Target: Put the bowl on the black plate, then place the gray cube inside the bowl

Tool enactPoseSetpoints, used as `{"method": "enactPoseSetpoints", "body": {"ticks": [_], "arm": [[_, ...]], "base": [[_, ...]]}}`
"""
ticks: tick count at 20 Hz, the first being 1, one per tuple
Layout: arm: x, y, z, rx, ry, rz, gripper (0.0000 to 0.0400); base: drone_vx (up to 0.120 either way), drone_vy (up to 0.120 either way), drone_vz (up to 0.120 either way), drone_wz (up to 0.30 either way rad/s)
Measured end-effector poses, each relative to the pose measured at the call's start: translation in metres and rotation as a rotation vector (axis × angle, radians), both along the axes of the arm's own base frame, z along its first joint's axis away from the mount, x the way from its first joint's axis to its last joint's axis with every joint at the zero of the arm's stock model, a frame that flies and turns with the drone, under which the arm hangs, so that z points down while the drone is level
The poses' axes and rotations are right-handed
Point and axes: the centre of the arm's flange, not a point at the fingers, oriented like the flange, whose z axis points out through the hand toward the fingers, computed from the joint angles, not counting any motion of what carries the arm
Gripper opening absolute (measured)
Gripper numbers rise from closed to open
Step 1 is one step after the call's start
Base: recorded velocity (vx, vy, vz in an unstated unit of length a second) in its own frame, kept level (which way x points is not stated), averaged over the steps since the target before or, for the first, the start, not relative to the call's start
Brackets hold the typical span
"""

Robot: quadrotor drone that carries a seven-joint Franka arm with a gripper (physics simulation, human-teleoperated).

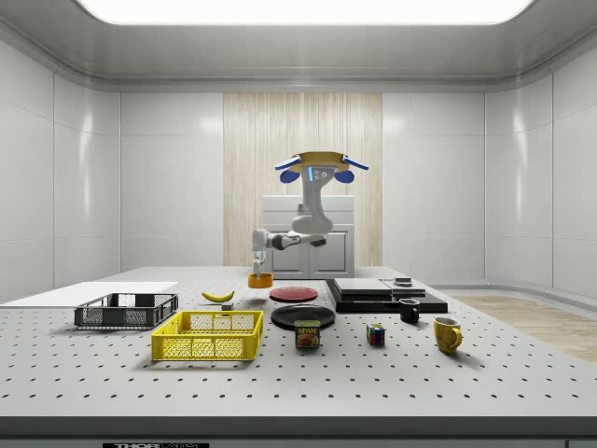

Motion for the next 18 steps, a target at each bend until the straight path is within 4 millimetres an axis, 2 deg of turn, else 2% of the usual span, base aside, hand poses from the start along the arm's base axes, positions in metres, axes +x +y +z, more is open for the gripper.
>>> {"method": "enactPoseSetpoints", "body": {"ticks": [18], "arm": [[0.0000, 0.0000, 0.0000, 0.000, 0.000, 0.000, 0.0100]], "base": [[-0.120, 0.120, 0.000, 0.000]]}}
